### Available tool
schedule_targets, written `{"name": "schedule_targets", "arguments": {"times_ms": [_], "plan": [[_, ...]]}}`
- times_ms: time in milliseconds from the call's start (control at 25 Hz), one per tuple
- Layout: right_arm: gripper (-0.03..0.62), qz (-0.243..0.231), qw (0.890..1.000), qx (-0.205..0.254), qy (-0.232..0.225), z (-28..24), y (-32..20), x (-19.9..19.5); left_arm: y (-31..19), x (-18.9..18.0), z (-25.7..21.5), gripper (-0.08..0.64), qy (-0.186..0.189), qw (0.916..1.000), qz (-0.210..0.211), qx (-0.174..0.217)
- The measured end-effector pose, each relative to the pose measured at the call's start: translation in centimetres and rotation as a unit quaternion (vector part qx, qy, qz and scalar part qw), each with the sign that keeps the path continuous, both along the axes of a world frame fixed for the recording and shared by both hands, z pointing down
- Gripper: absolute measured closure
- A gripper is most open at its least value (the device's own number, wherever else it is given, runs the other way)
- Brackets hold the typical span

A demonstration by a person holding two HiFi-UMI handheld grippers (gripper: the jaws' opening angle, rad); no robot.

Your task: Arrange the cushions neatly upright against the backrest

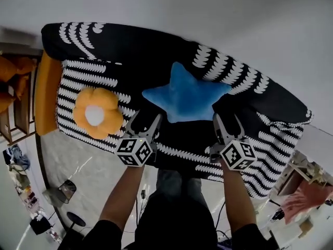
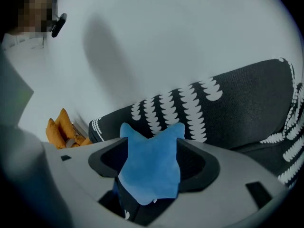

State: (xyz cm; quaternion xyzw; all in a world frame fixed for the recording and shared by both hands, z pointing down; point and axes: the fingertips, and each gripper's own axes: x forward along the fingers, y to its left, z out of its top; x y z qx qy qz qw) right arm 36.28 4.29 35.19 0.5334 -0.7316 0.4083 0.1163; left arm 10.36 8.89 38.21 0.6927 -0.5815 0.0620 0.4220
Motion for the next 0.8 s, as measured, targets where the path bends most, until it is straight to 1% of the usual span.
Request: {"name": "schedule_targets", "arguments": {"times_ms": [40, 120, 160, 240, 320, 480, 600, 720, 800], "plan": [[0.264, 0.009, 1.0, 0.0, -0.01, 0.6, -0.9, -0.1, -0.6, 0.3, 0.7, 0.242, 0.005, 1.0, -0.007, 0.001], [0.25, 0.023, 0.999, -0.004, -0.042, 2.1, -2.1, -0.7, -1.2, 0.0, 2.3, 0.236, 0.039, 0.9983, -0.043, -0.007], [0.234, 0.025, 0.998, -0.008, -0.057, 2.8, -2.4, -1.0, -1.2, -0.3, 3.3, 0.233, 0.063, 0.9956, -0.068, -0.016], [0.218, 0.031, 0.997, -0.017, -0.074, 4.2, -2.6, -1.0, -0.8, -1.0, 5.1, 0.208, 0.114, 0.9867, -0.11, -0.035], [0.208, 0.039, 0.996, -0.02, -0.08, 5.4, -2.9, -0.5, -0.7, -1.4, 6.8, 0.198, 0.142, 0.9801, -0.131, -0.046], [0.201, 0.047, 0.994, -0.015, -0.094, 6.4, -3.7, 0.1, -0.8, -1.3, 9.2, 0.192, 0.167, 0.9735, -0.147, -0.053], [0.192, 0.043, 0.994, -0.01, -0.099, 6.6, -4.5, -0.9, -1.2, -1.2, 10.3, 0.176, 0.192, 0.9662, -0.163, -0.055], [0.184, 0.047, 0.992, -0.031, -0.115, 7.8, -4.3, -2.0, -1.5, -0.1, 10.3, 0.172, 0.222, 0.9619, -0.152, -0.051], [0.184, 0.065, 0.986, -0.054, -0.146, 8.4, -4.0, -2.3, -2.1, 1.0, 9.9, 0.172, 0.232, 0.9614, -0.14, -0.046]]}}
